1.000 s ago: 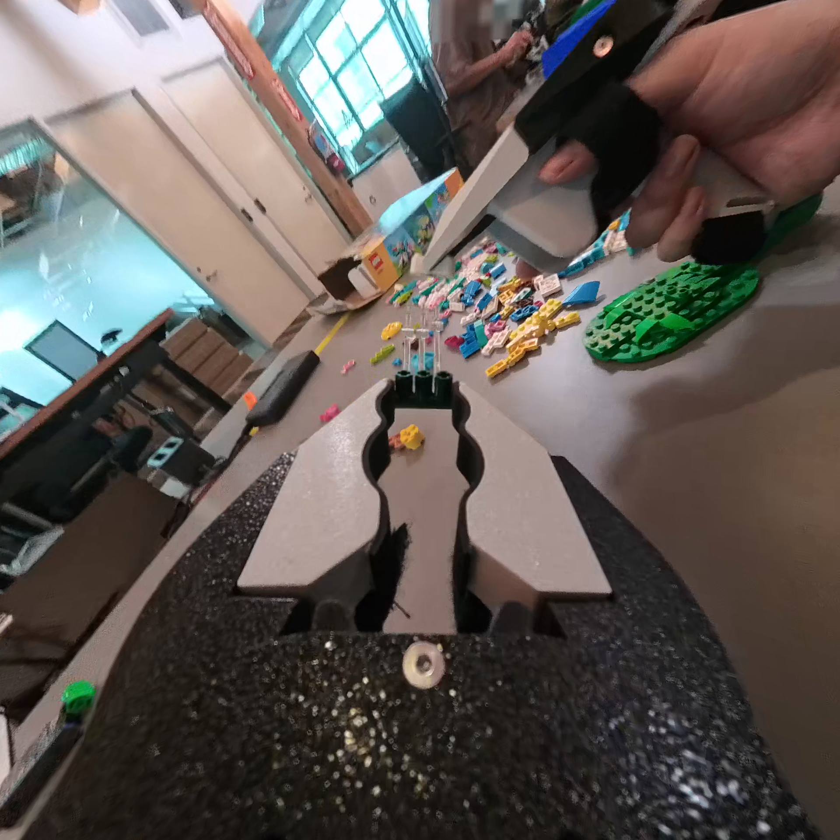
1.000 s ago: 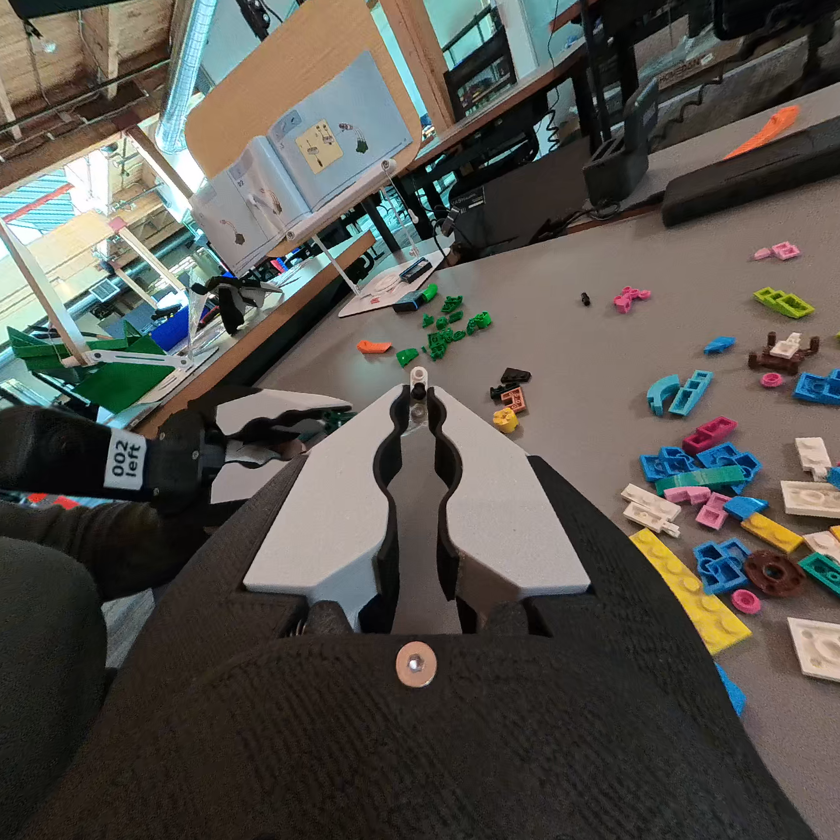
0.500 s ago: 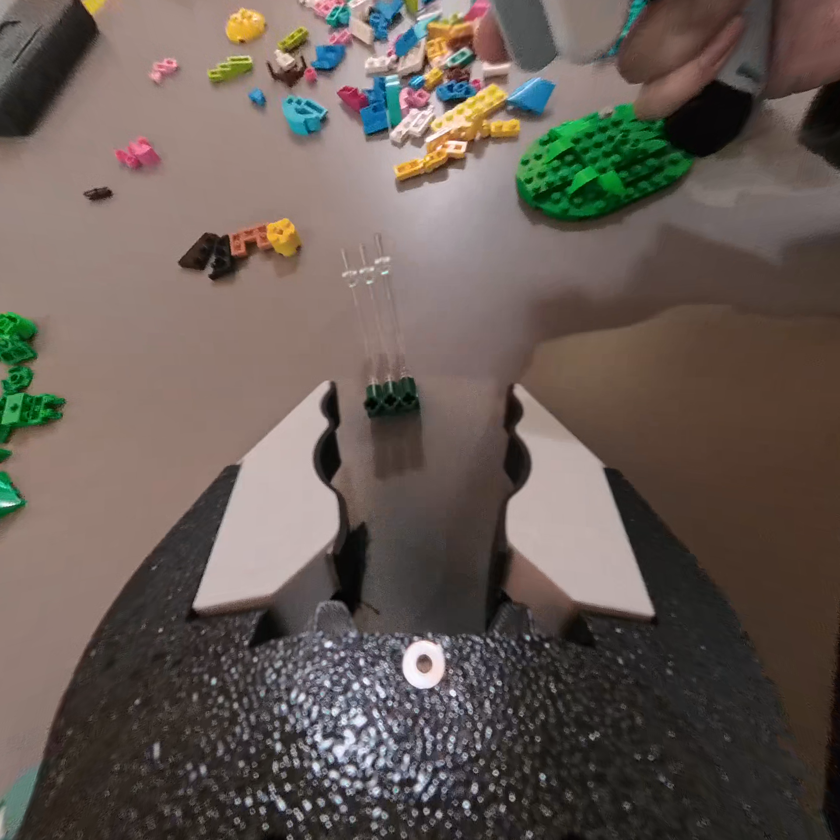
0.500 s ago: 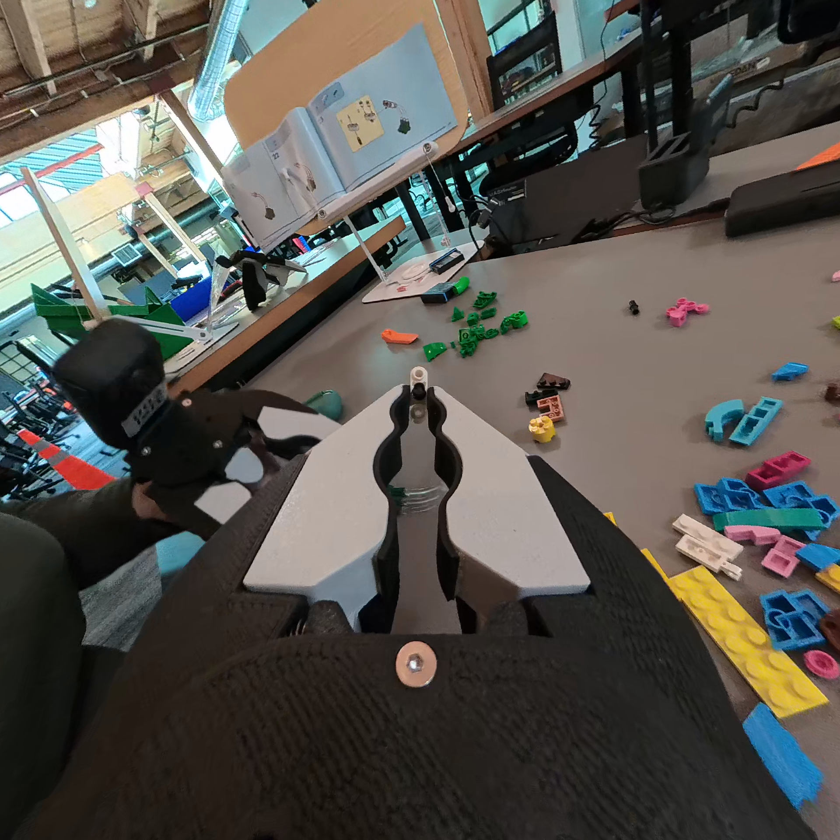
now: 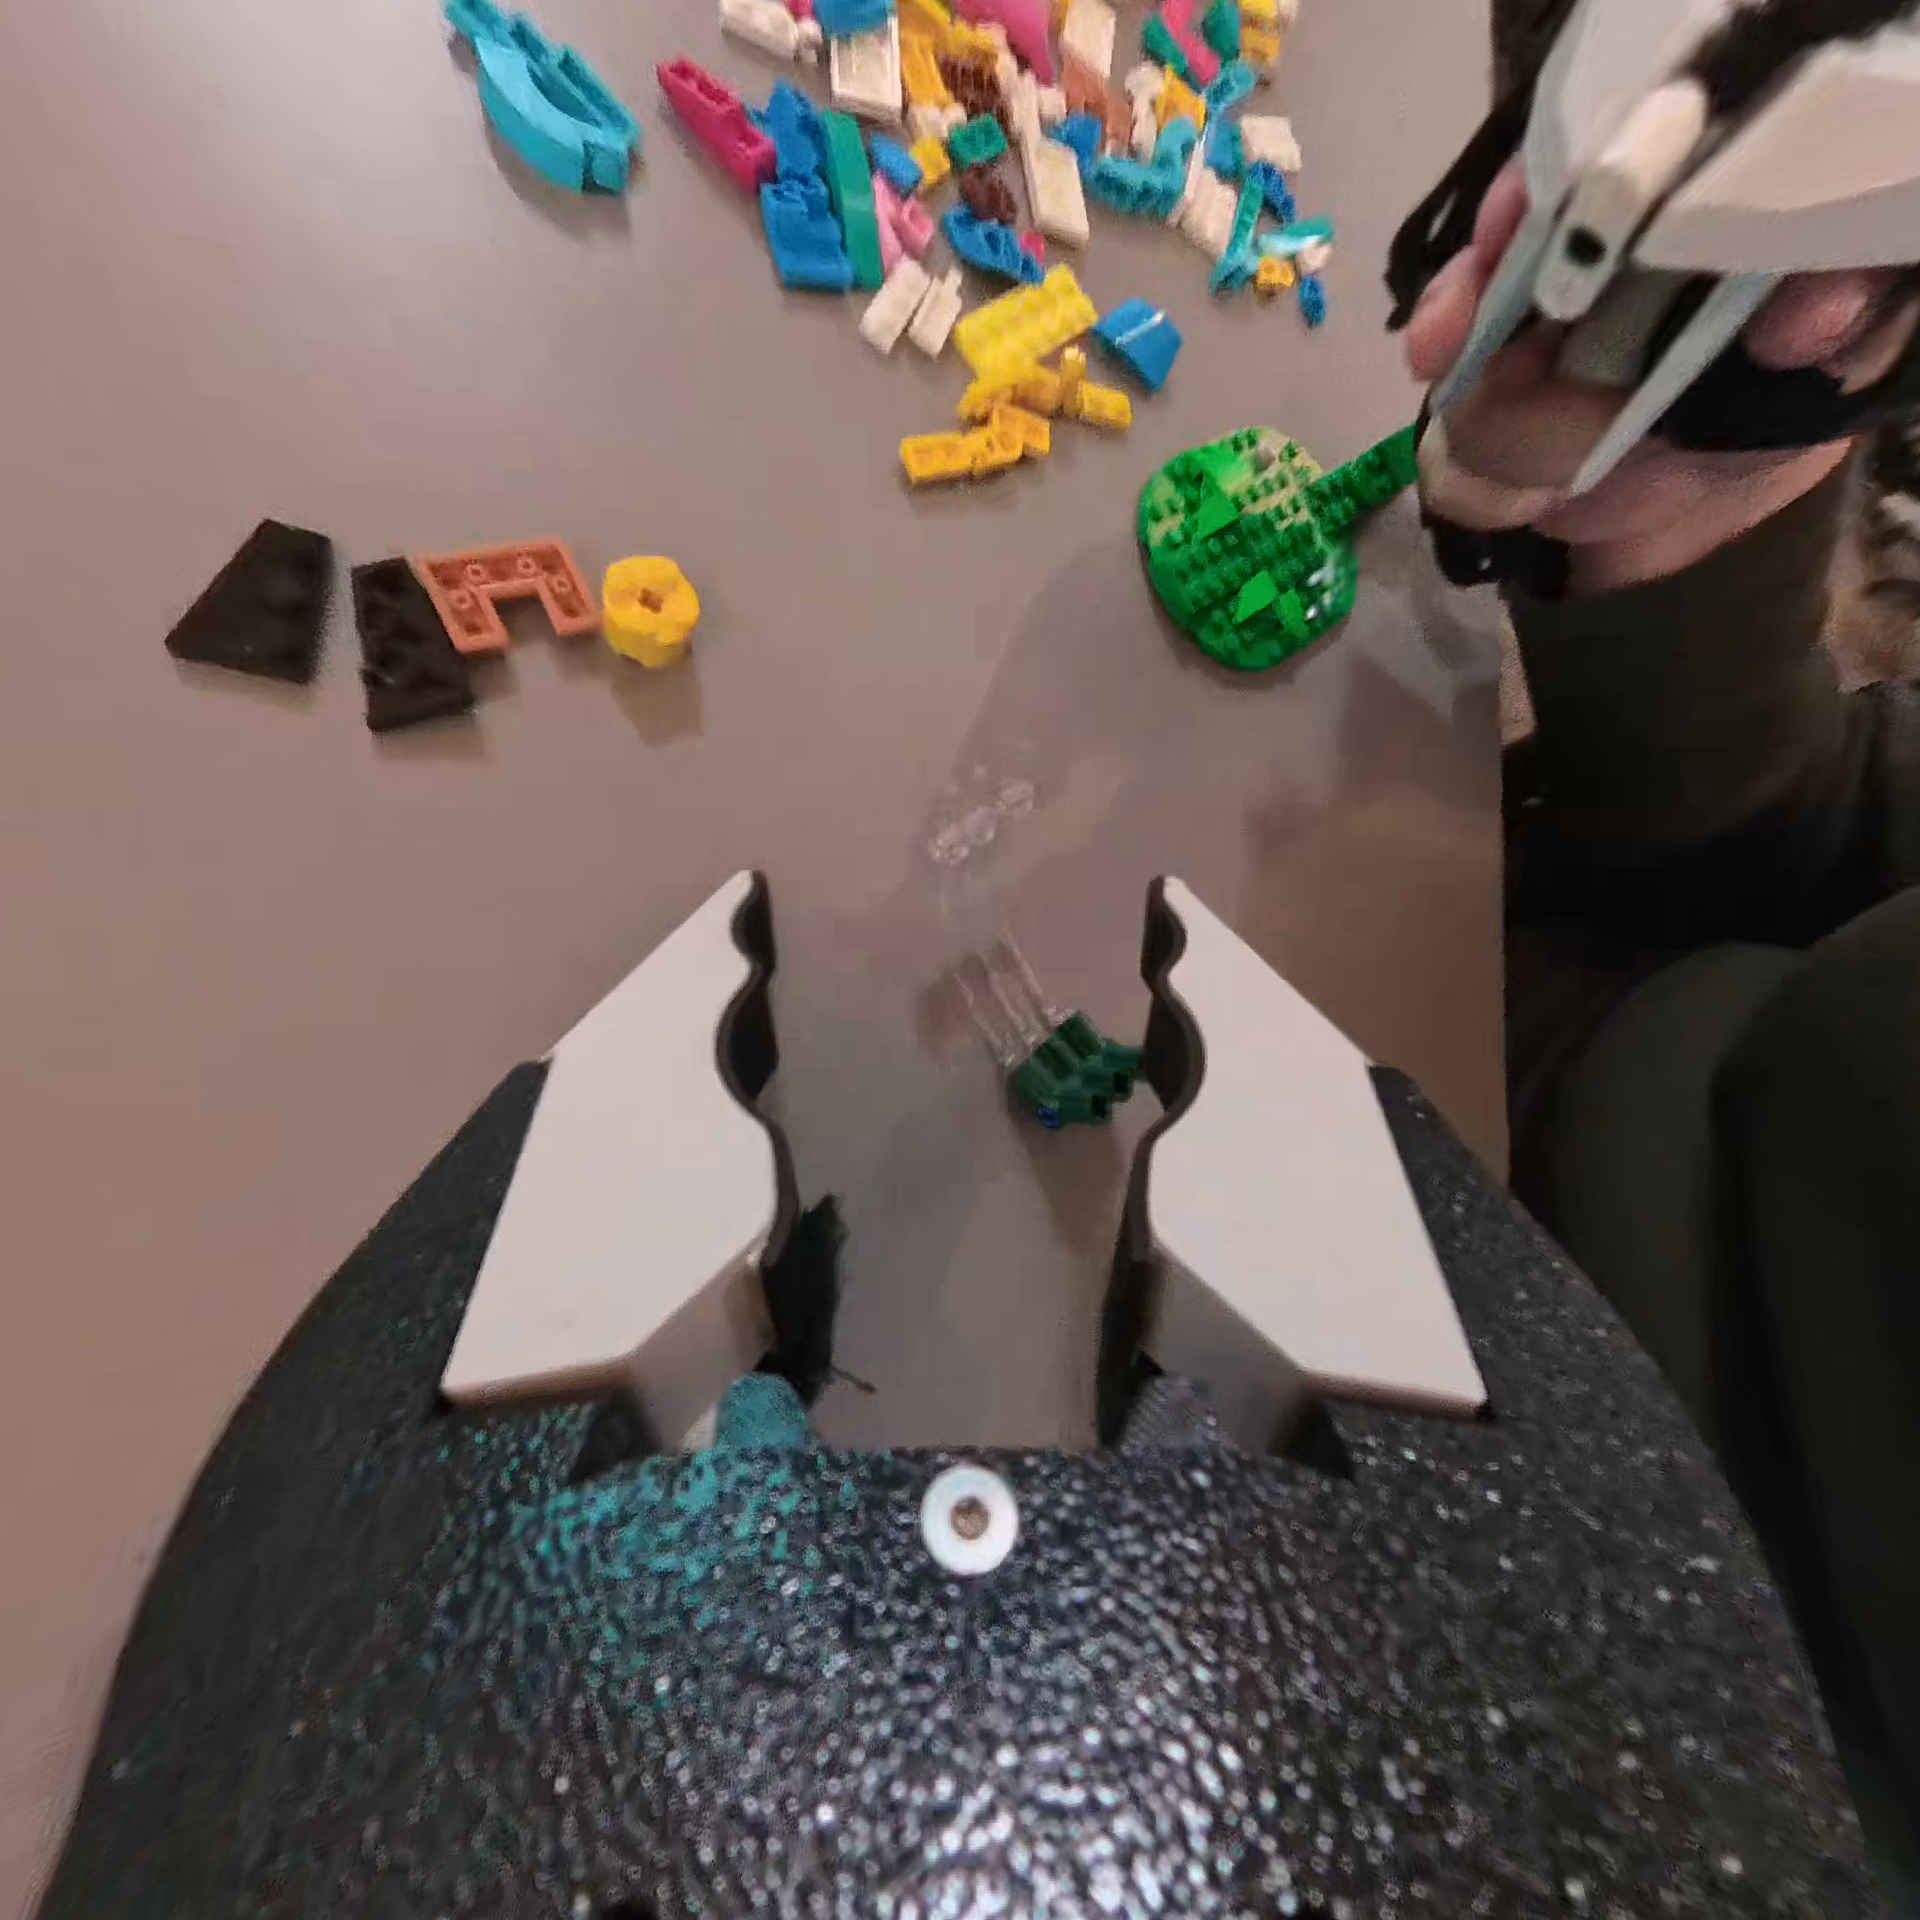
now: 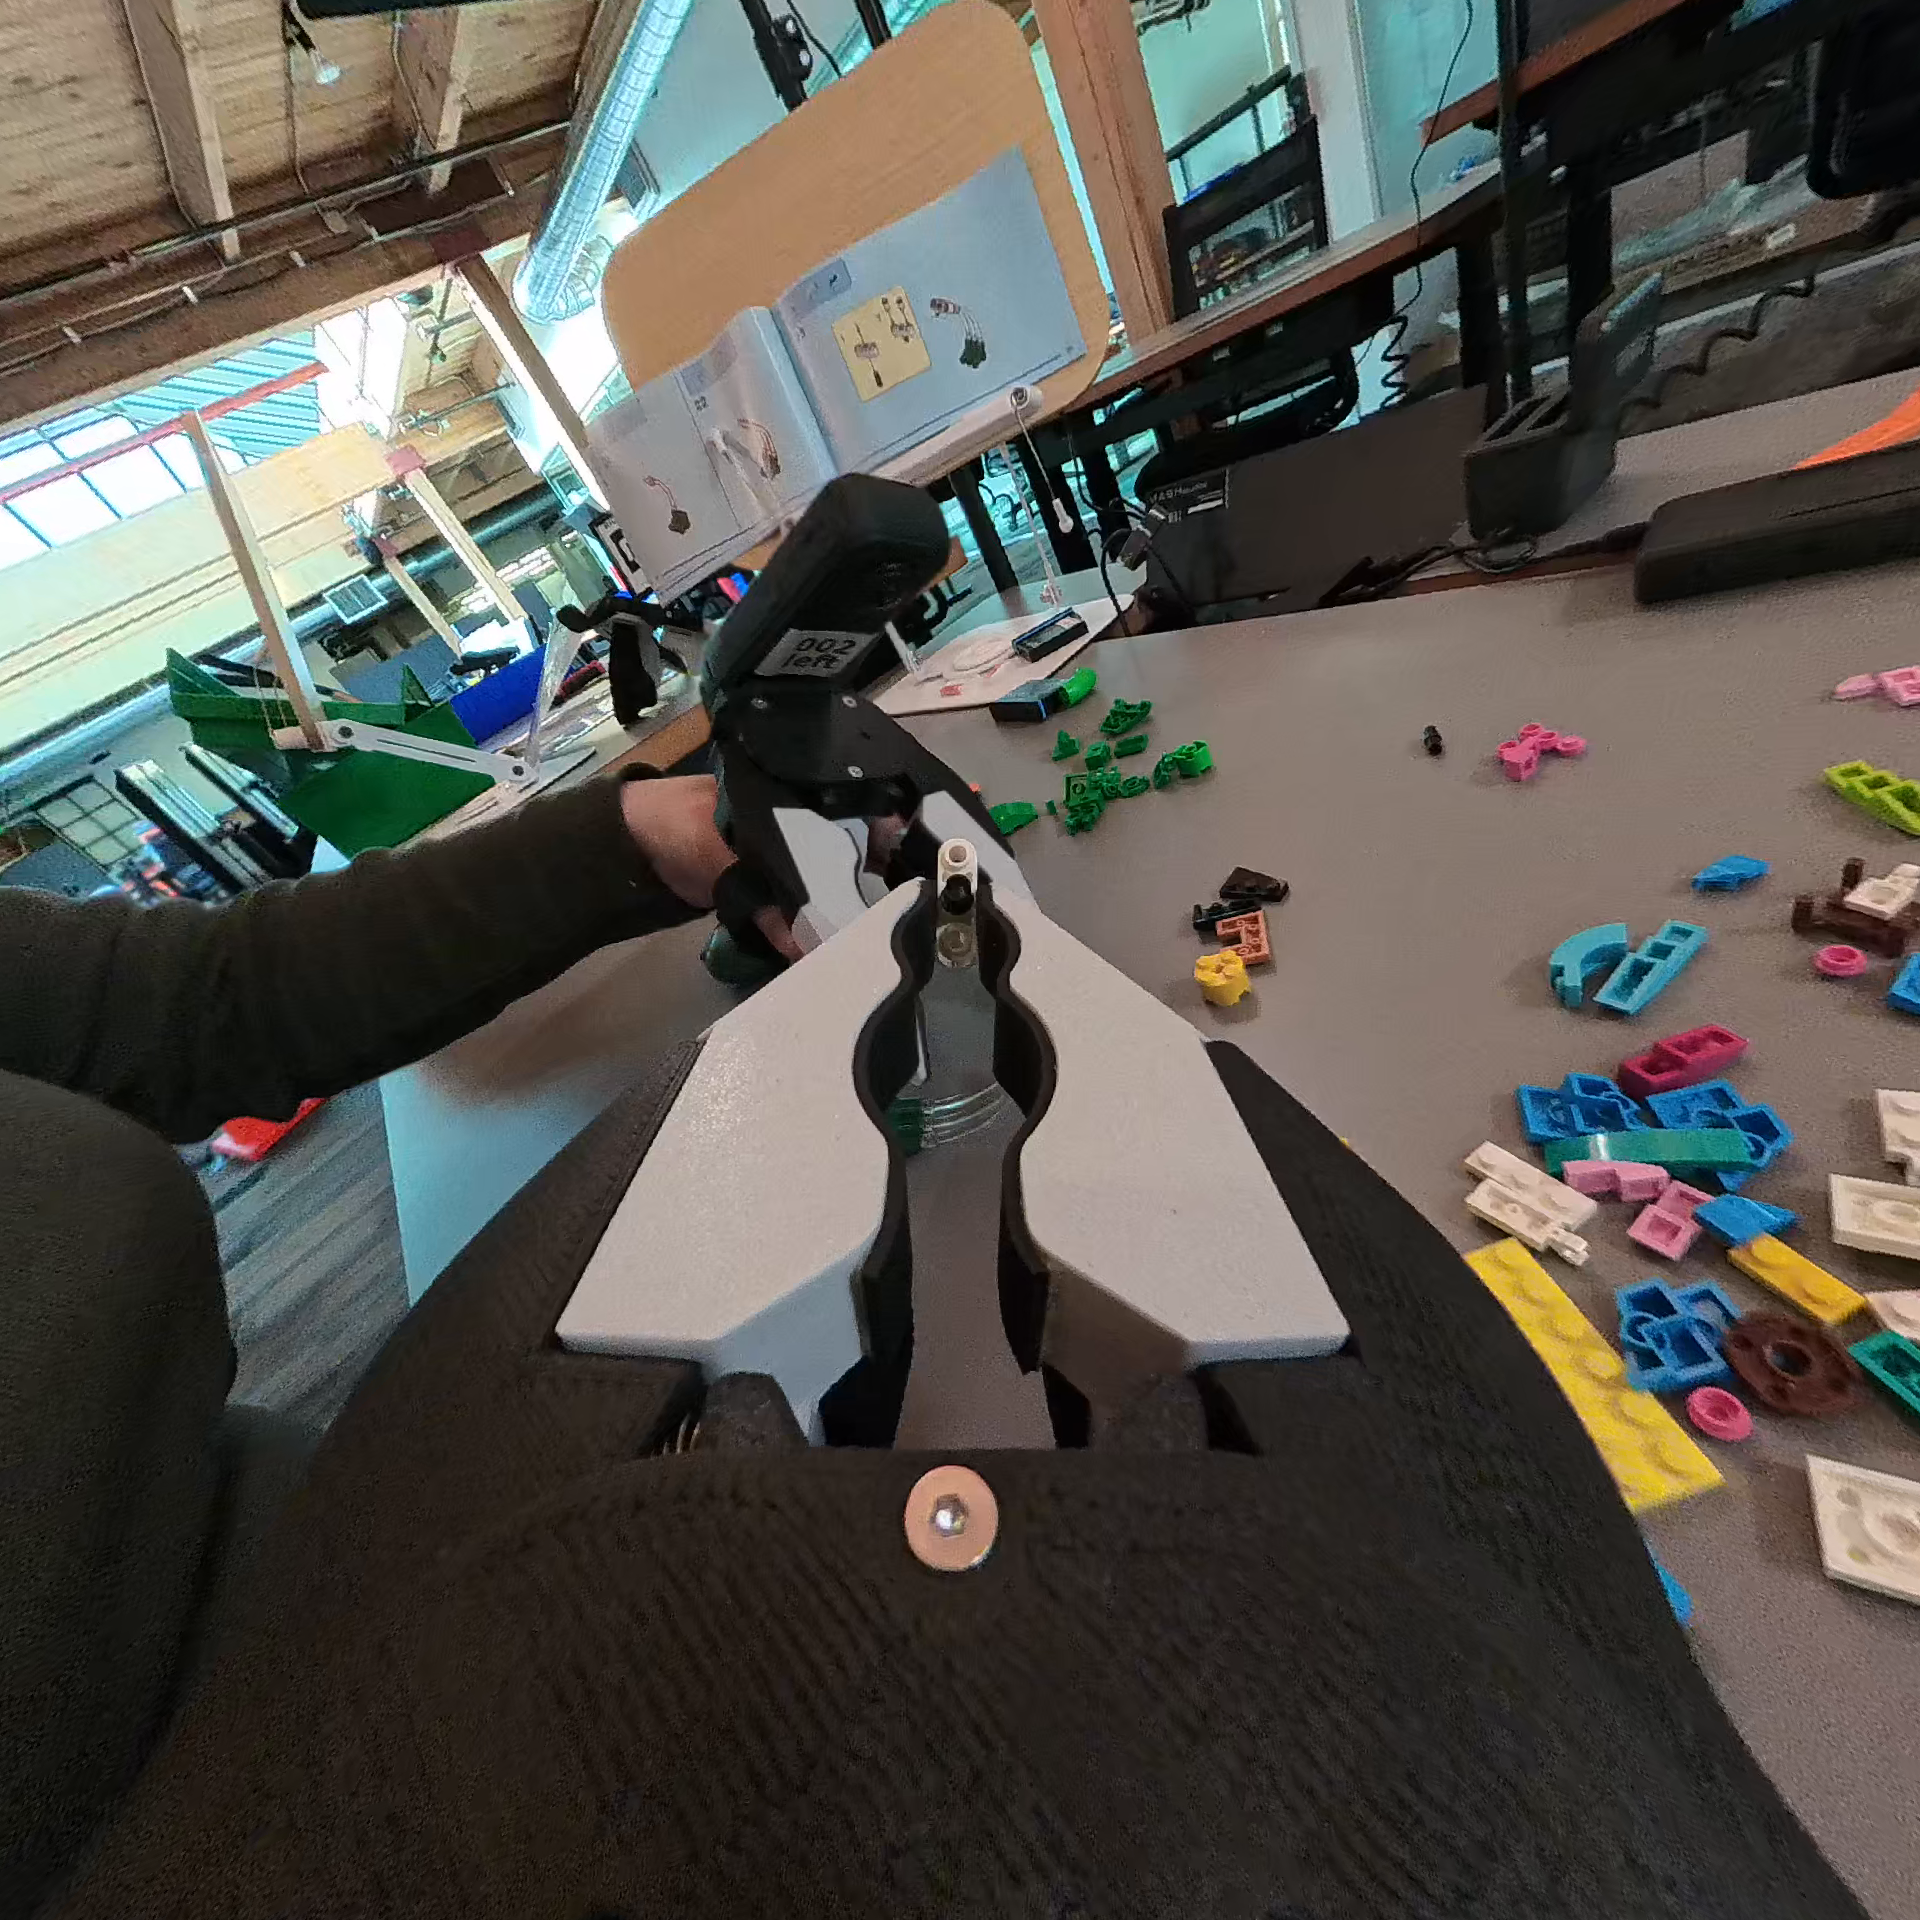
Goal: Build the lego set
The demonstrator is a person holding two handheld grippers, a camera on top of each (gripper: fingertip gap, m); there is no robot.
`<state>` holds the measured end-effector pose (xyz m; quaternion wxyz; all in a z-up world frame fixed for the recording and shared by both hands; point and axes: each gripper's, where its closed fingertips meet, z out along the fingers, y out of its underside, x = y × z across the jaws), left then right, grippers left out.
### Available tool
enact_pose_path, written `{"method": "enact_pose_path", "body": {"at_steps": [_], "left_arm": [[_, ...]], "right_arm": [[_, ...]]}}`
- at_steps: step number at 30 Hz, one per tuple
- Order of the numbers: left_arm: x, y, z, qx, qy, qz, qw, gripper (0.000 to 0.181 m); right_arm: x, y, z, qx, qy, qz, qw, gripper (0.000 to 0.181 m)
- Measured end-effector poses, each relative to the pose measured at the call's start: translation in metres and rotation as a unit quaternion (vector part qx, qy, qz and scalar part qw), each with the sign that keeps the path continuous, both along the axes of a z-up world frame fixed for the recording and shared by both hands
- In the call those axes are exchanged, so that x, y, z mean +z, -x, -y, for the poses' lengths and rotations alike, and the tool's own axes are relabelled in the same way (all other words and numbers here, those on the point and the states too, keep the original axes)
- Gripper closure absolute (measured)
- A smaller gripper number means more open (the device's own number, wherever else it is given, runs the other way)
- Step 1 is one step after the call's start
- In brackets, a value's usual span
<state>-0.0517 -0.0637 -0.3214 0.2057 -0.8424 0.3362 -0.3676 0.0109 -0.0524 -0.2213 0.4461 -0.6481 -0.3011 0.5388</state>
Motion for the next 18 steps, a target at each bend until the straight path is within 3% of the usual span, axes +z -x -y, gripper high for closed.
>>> {"method": "enact_pose_path", "body": {"at_steps": [1, 11, 18], "left_arm": [[0.001, -0.003, 0.000, -0.001, 0.012, 0.011, 1.000, 0.113], [-0.014, 0.002, -0.004, 0.021, -0.056, -0.107, 0.992, 0.156], [-0.012, -0.005, 0.006, 0.020, -0.037, -0.093, 0.995, 0.149]], "right_arm": [[0.000, -0.002, -0.001, -0.002, 0.000, -0.002, 1.000, 0.175], [-0.010, 0.002, -0.003, 0.016, 0.010, -0.010, 1.000, 0.175], [-0.017, 0.012, 0.004, 0.041, 0.007, 0.000, 0.999, 0.175]]}}
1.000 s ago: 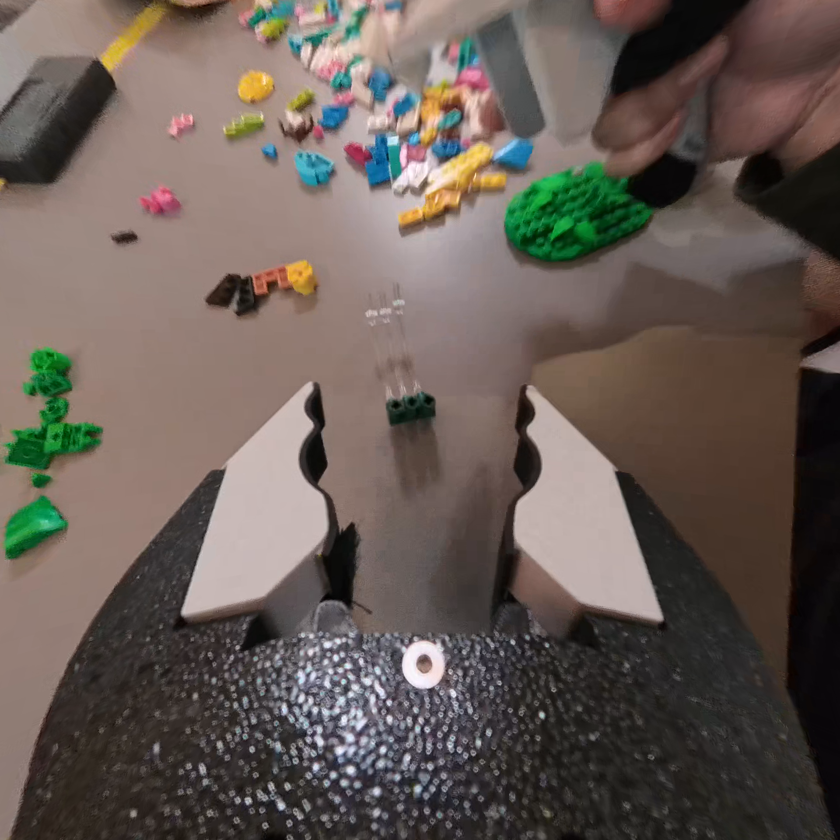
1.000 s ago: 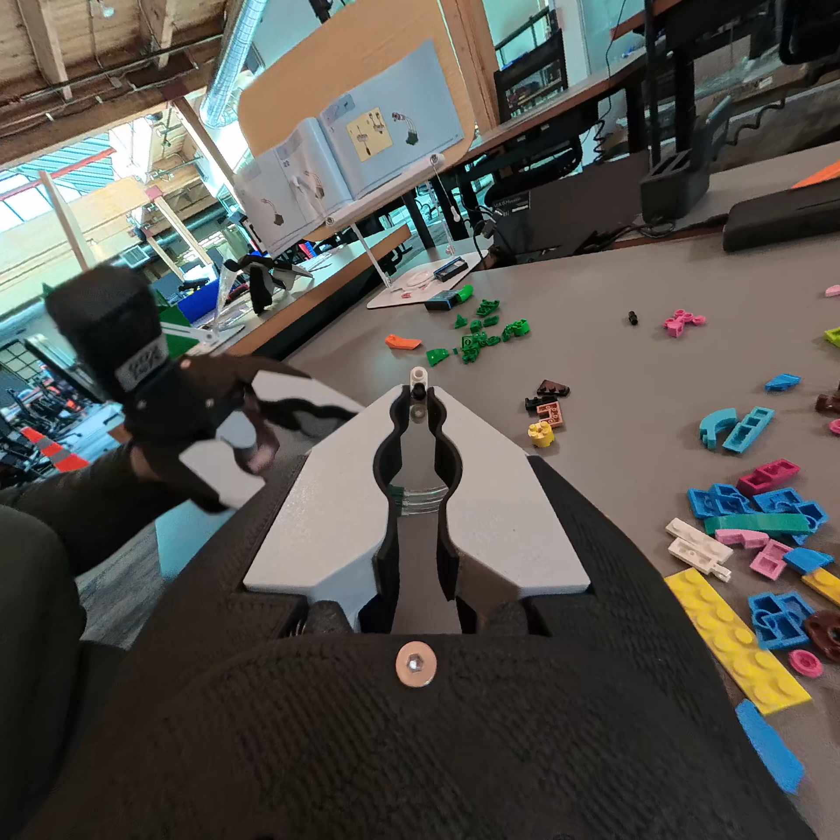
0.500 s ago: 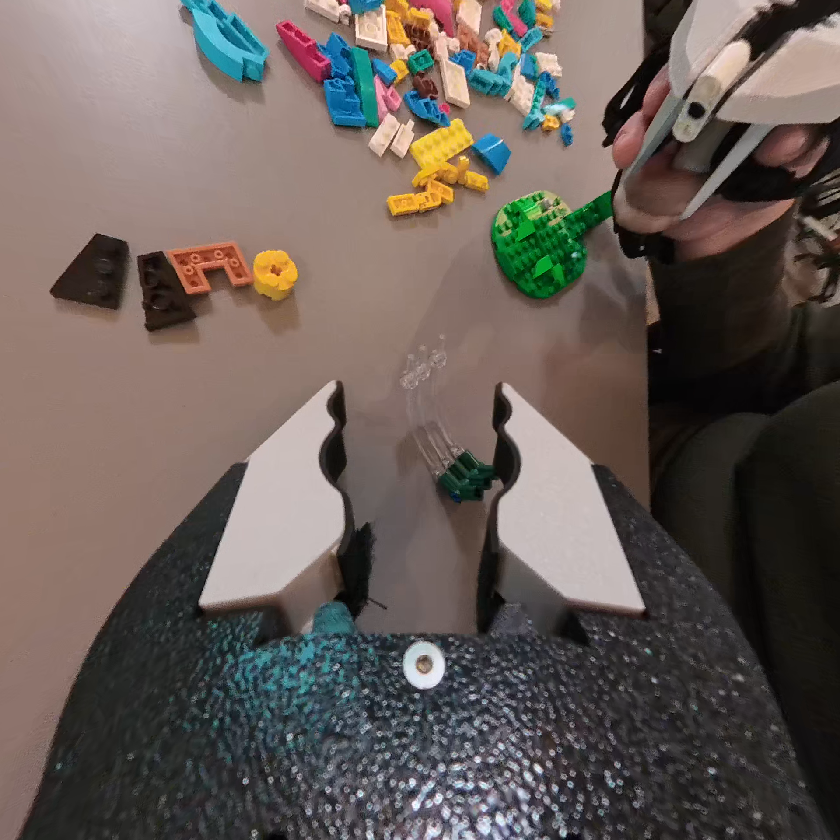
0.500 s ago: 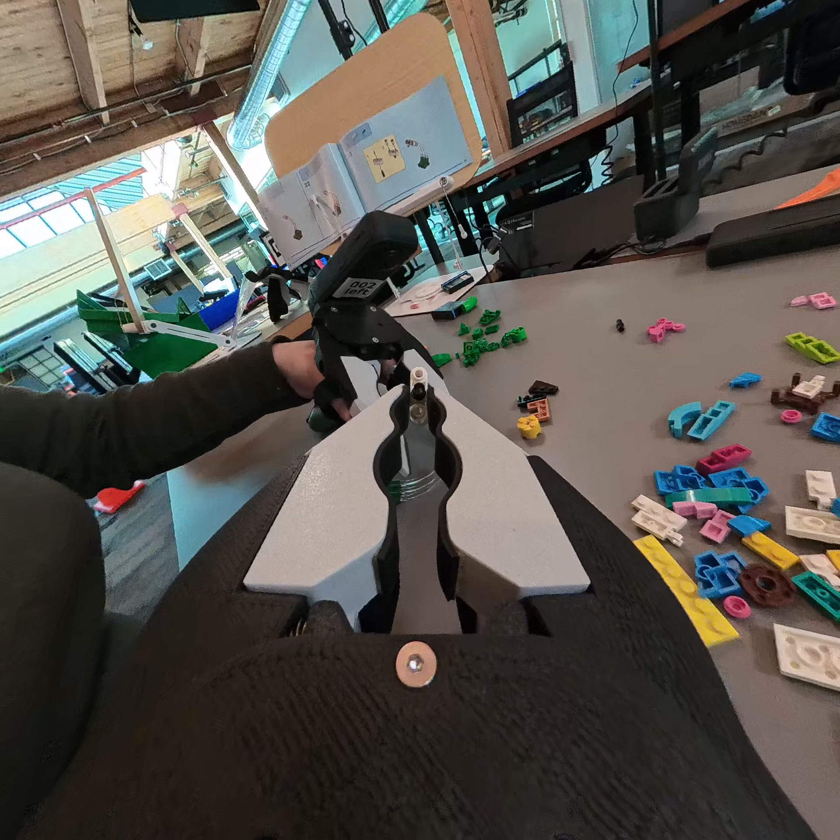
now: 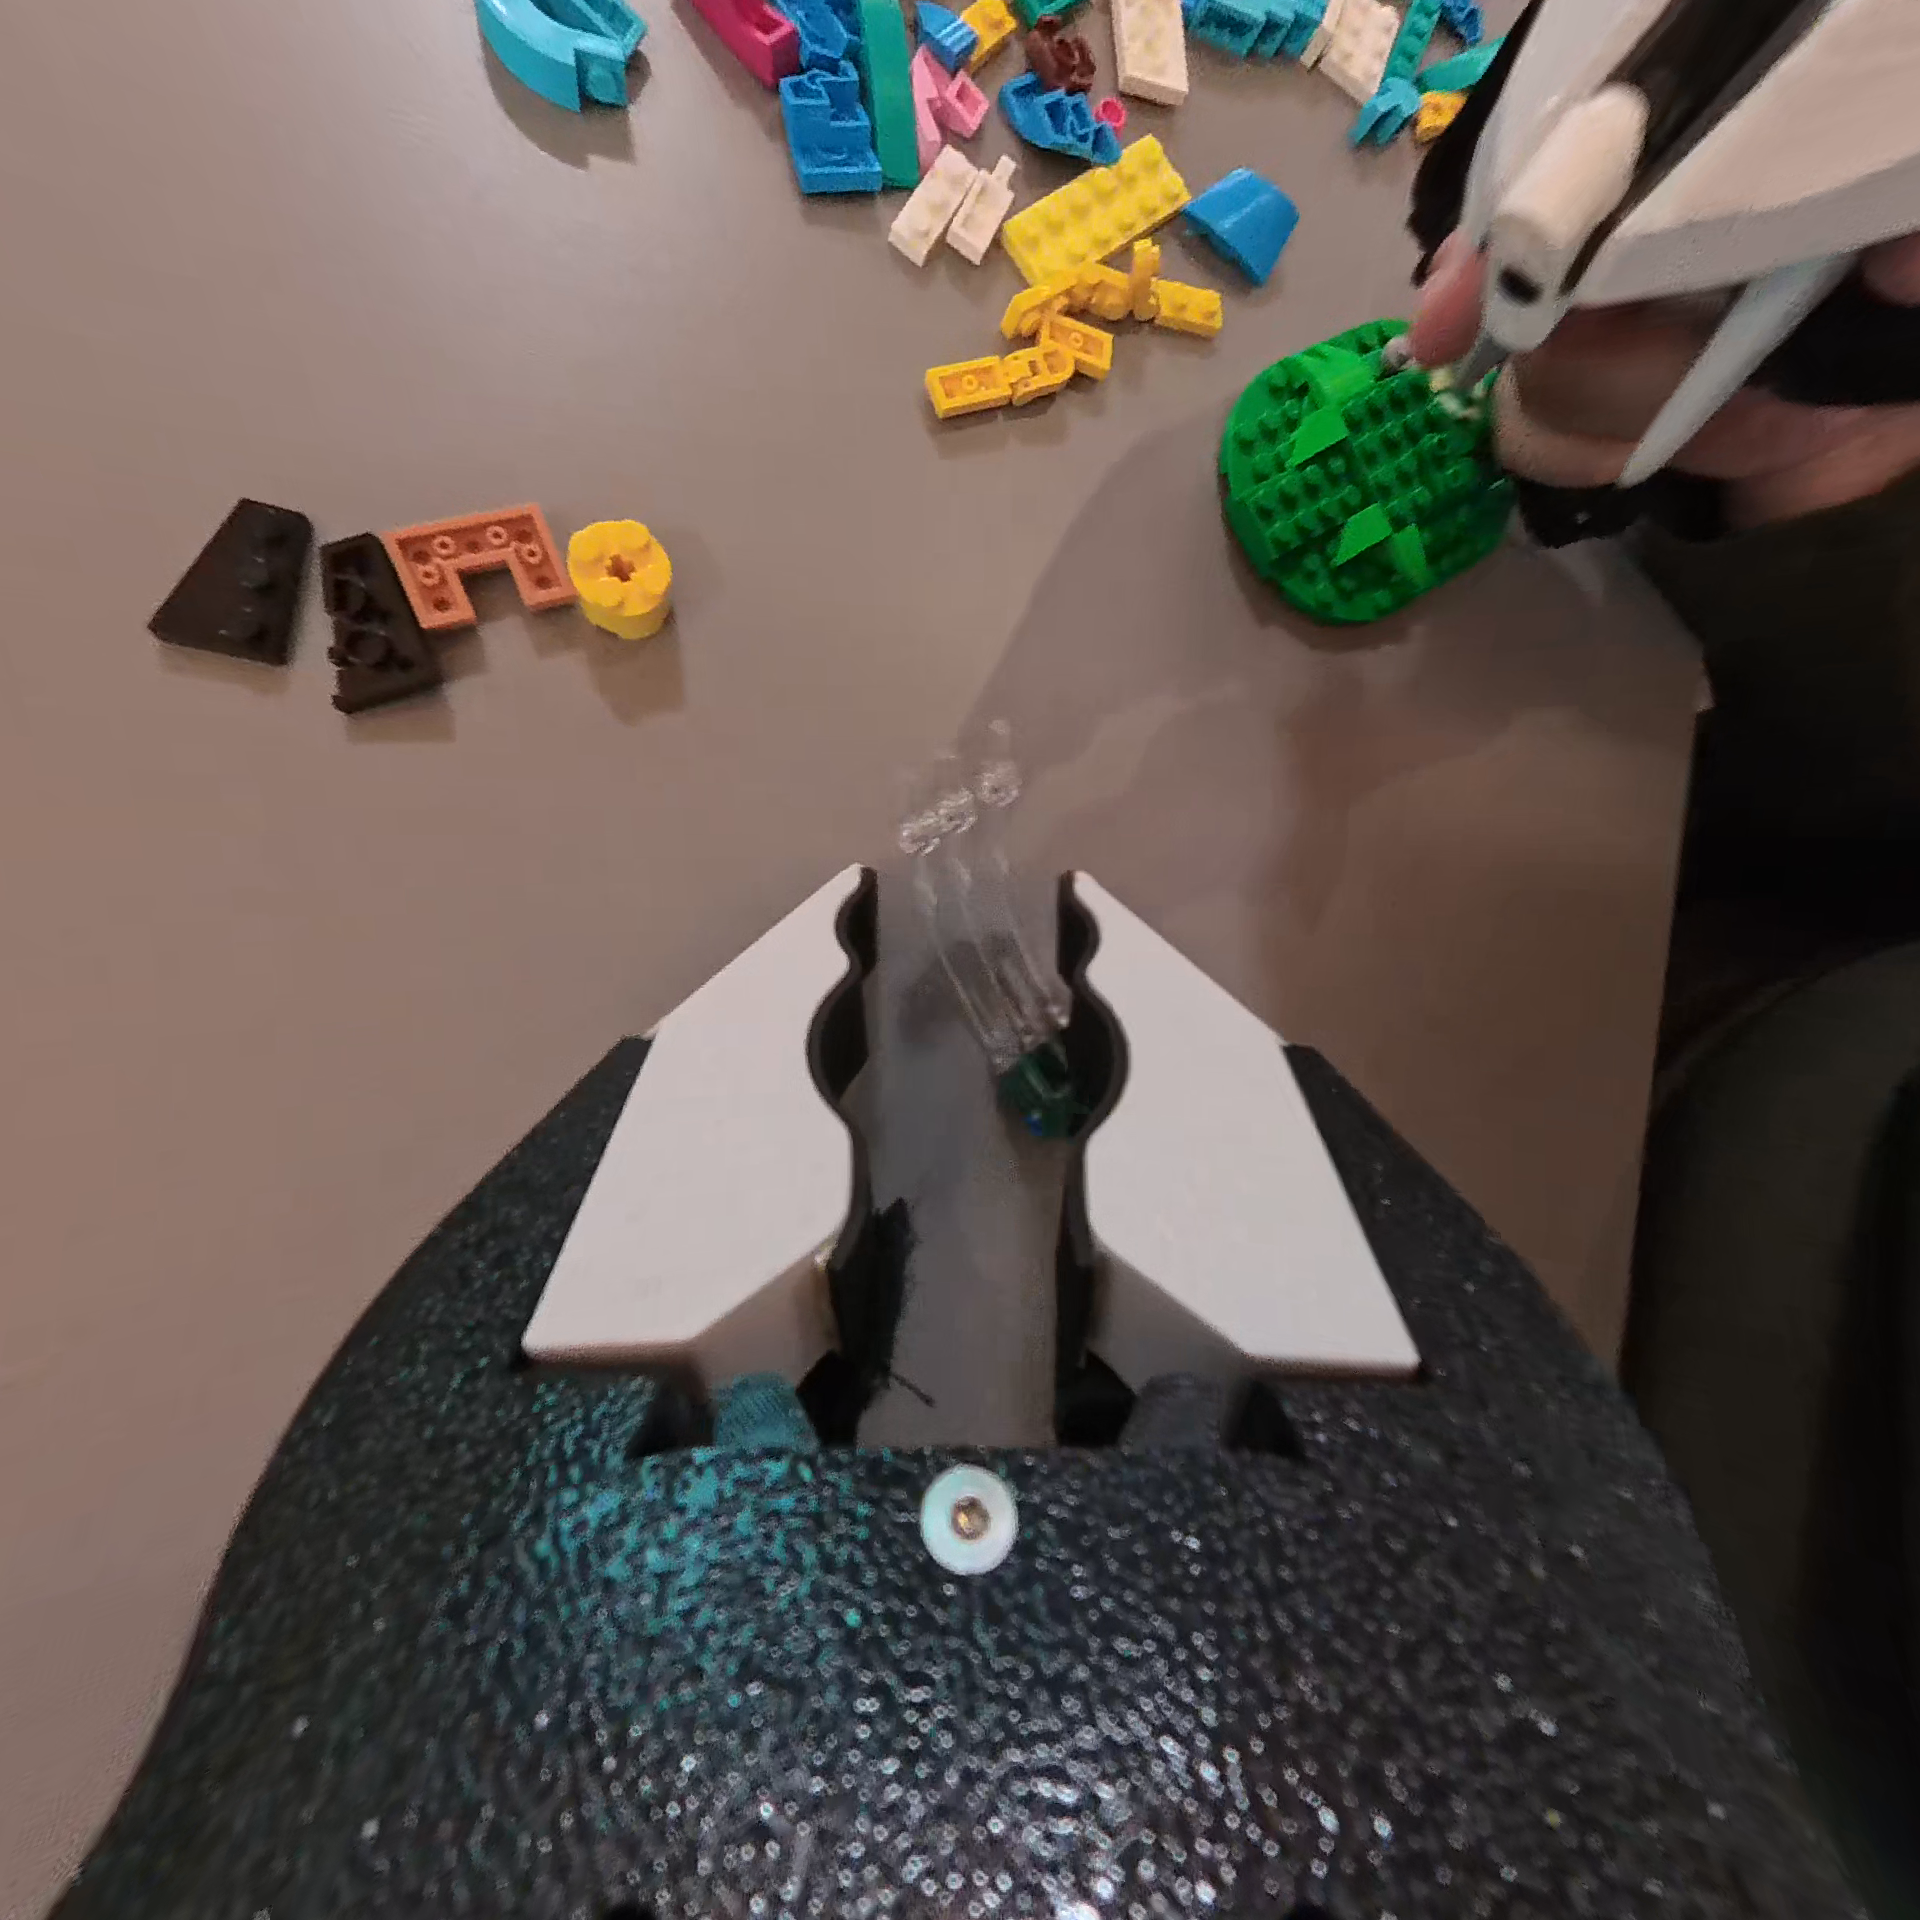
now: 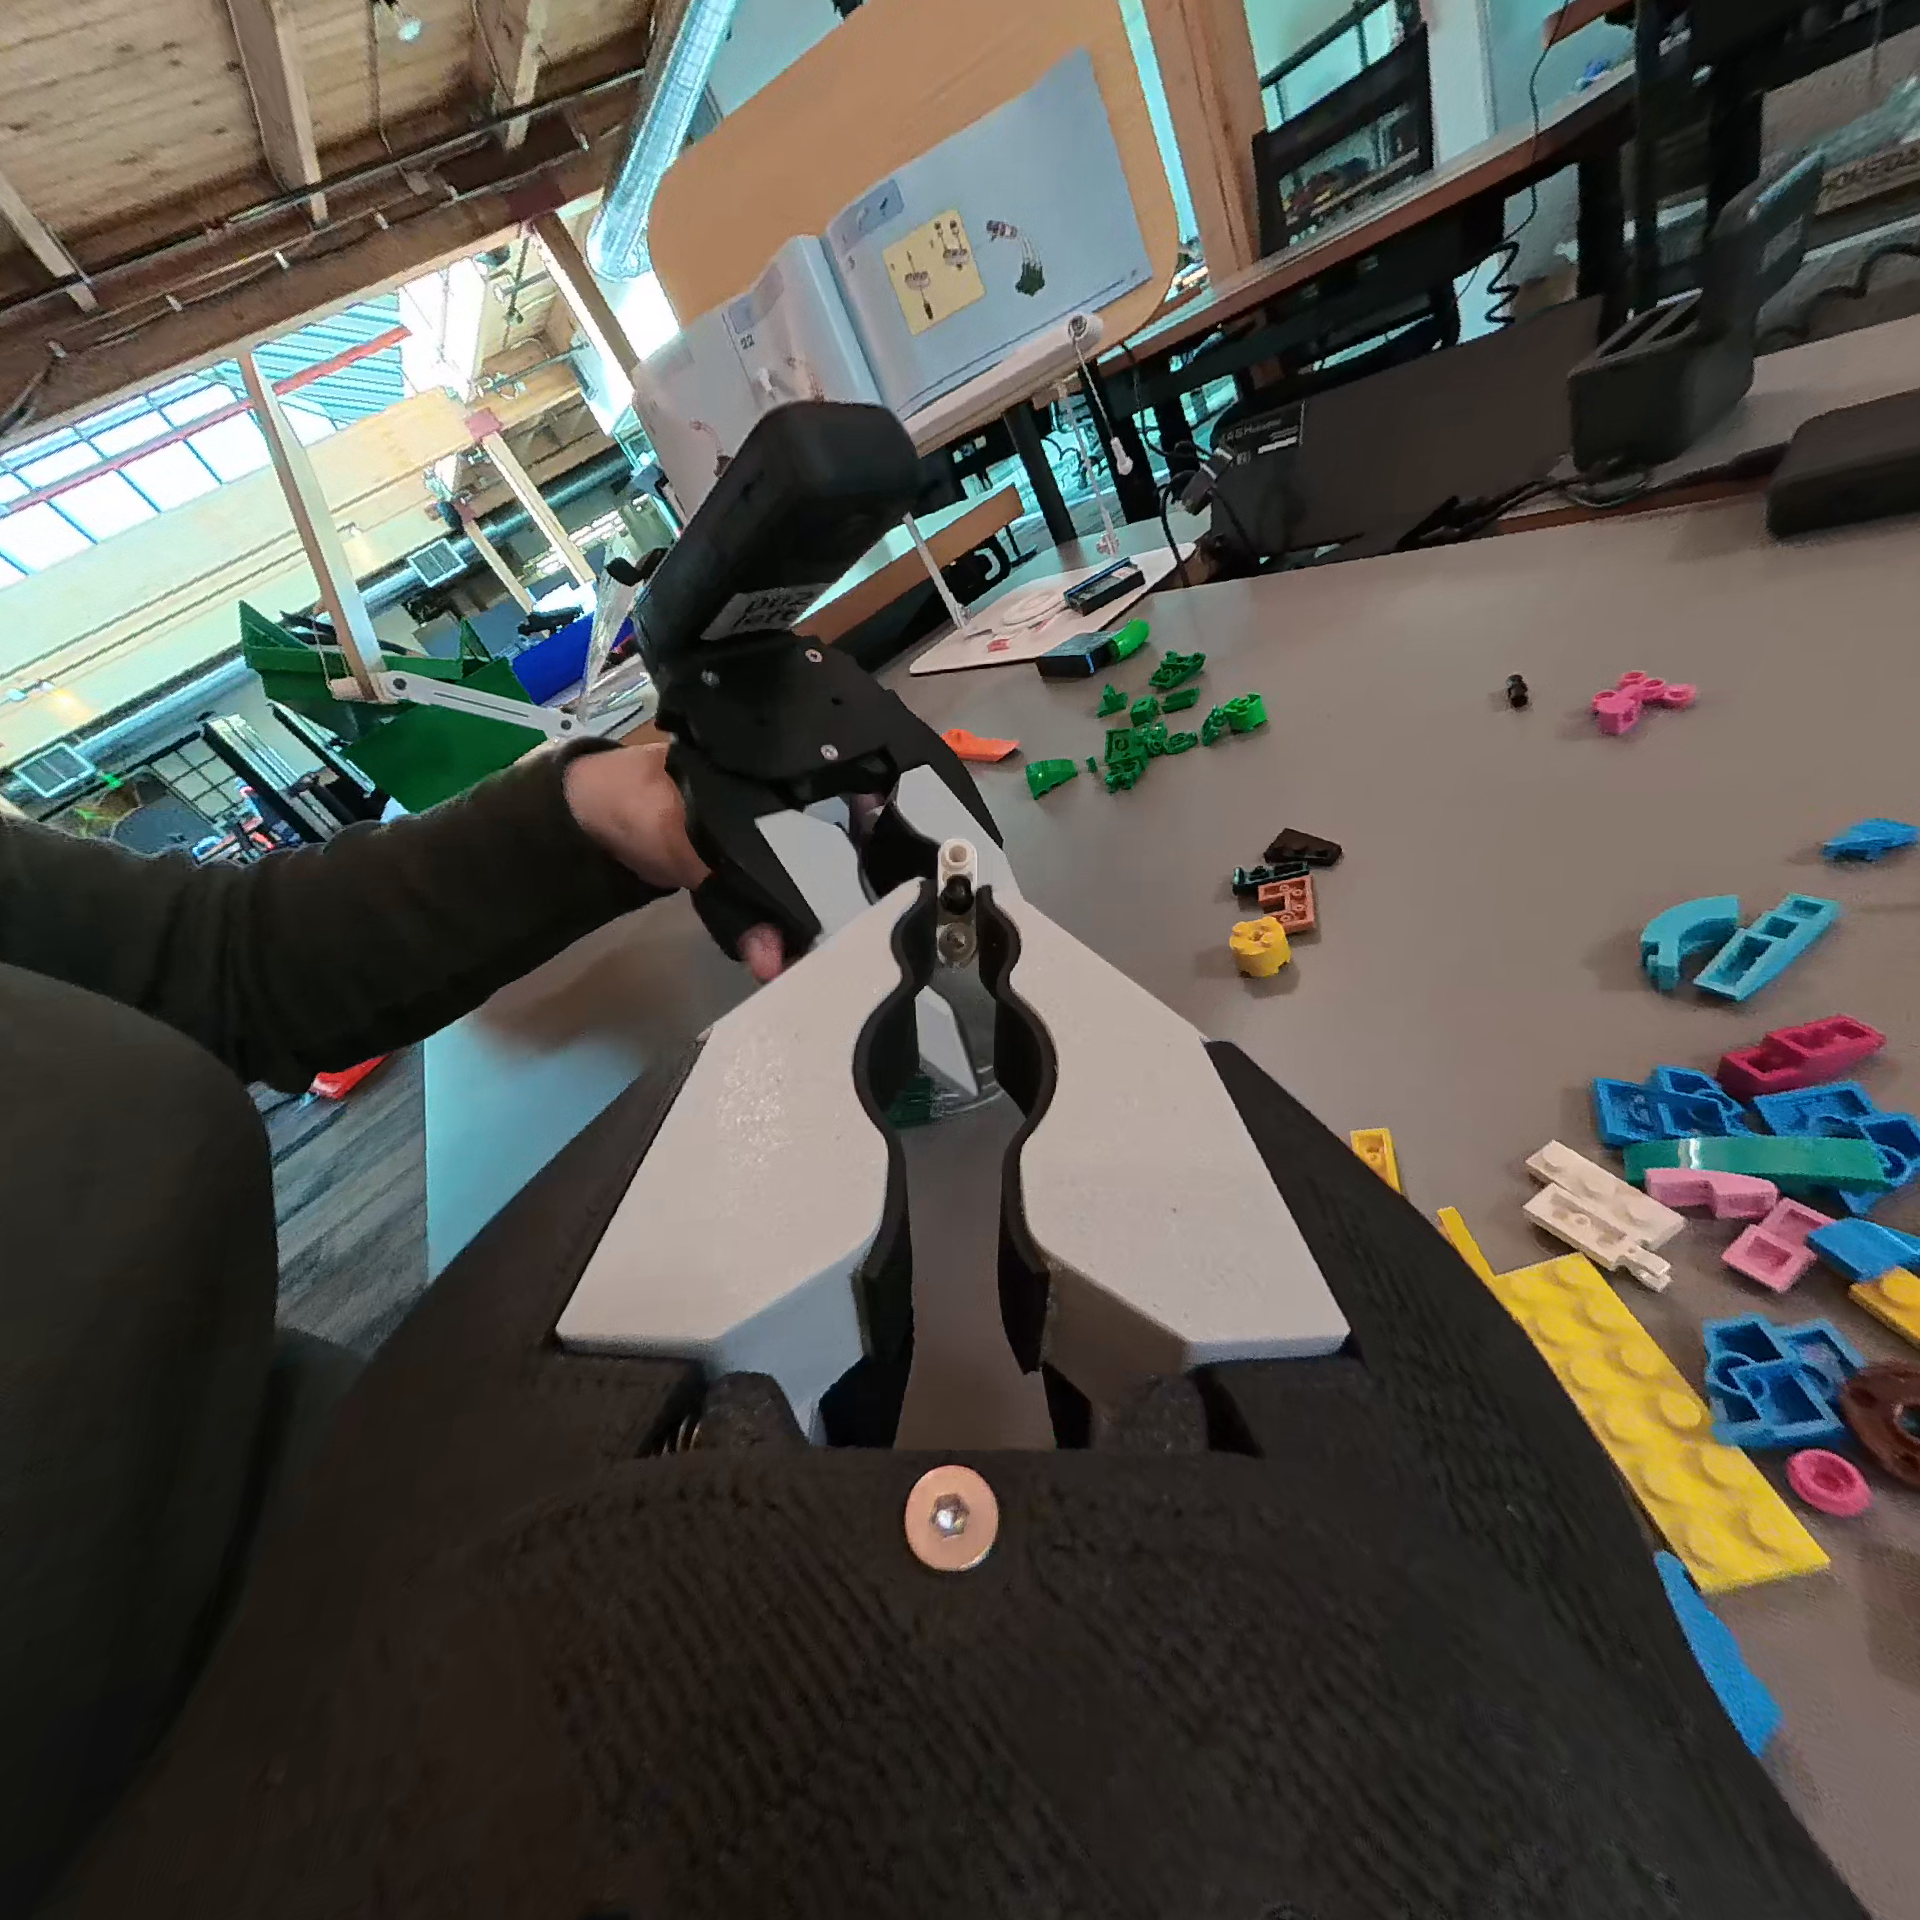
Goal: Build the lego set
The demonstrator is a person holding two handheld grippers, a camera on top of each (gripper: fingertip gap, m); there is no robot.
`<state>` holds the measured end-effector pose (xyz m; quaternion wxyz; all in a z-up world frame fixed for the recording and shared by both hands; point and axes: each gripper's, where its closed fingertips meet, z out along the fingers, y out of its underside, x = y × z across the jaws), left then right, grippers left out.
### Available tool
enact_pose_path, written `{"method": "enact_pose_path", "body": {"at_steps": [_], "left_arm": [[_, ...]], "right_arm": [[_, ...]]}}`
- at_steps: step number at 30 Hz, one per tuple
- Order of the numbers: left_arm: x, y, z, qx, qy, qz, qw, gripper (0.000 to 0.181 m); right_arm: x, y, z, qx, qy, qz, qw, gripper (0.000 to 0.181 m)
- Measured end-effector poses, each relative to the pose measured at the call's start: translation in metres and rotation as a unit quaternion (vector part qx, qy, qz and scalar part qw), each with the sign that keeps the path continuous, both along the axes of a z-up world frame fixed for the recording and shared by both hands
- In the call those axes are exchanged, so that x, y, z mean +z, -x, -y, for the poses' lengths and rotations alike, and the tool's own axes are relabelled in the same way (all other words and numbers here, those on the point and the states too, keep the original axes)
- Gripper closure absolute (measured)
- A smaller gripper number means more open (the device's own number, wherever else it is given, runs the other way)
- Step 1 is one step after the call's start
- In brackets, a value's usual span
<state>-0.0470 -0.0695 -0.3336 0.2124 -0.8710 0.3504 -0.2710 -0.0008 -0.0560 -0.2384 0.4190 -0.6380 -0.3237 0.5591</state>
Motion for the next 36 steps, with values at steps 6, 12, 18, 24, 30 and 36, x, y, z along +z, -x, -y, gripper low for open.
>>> {"method": "enact_pose_path", "body": {"at_steps": [6, 12, 18, 24, 30, 36], "left_arm": [[-0.001, -0.004, -0.004, -0.003, -0.008, 0.002, 1.000, 0.153], [-0.006, 0.001, -0.010, -0.021, -0.092, -0.089, 0.992, 0.175], [-0.005, -0.007, 0.004, -0.042, -0.091, -0.039, 0.994, 0.180], [0.030, -0.021, 0.019, -0.077, -0.228, 0.061, 0.969, 0.181], [0.089, -0.028, 0.040, -0.074, -0.381, 0.222, 0.894, 0.181], [0.103, -0.026, 0.053, -0.084, -0.408, 0.295, 0.860, 0.181]], "right_arm": [[-0.004, 0.001, 0.000, 0.002, 0.005, 0.002, 1.000, 0.175], [-0.005, 0.002, 0.003, 0.004, -0.002, 0.010, 1.000, 0.175], [0.000, 0.001, 0.004, 0.006, -0.045, 0.019, 0.999, 0.175], [0.016, 0.006, 0.032, 0.044, -0.225, 0.035, 0.973, 0.175], [0.025, 0.014, 0.062, 0.088, -0.348, 0.088, 0.929, 0.175], [0.031, 0.020, 0.079, 0.145, -0.370, 0.113, 0.911, 0.175]]}}
